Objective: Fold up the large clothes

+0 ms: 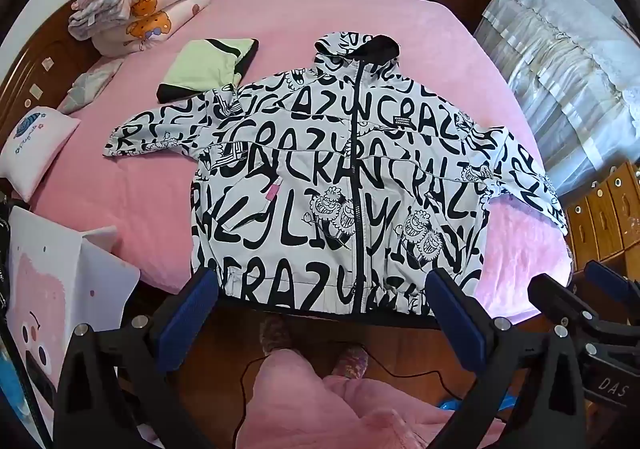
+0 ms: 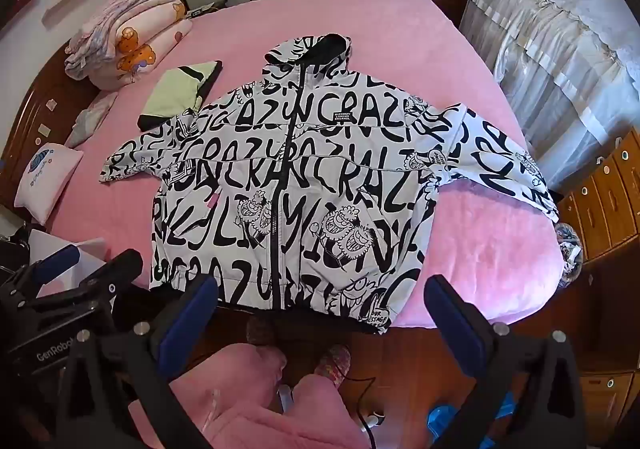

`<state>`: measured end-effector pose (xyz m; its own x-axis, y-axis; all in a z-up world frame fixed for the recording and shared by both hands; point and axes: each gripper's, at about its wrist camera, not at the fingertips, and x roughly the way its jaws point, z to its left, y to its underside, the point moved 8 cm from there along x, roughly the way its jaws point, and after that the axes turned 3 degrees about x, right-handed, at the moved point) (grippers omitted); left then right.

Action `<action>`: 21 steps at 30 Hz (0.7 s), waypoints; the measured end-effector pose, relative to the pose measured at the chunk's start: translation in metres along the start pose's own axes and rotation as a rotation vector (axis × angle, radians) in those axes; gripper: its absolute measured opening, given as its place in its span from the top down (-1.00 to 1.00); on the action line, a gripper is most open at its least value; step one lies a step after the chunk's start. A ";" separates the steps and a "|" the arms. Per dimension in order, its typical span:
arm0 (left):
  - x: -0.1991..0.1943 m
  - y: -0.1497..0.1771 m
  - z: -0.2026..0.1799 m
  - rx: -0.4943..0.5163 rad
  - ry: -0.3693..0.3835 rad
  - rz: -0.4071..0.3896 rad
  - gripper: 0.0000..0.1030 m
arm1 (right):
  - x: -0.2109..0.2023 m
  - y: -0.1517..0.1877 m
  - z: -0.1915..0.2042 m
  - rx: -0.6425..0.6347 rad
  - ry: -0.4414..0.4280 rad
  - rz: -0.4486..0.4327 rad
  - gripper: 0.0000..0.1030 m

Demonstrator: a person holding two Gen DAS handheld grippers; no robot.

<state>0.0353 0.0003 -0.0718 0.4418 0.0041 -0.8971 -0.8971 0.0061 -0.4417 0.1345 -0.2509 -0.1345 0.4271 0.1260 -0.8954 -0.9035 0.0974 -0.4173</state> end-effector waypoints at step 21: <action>-0.001 0.000 -0.001 -0.004 0.015 -0.008 -0.99 | 0.002 0.000 -0.001 0.002 -0.013 0.015 -1.00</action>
<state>0.0347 -0.0006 -0.0710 0.4490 -0.0112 -0.8934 -0.8935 0.0017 -0.4491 0.1354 -0.2519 -0.1360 0.4141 0.1402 -0.8994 -0.9097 0.0973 -0.4037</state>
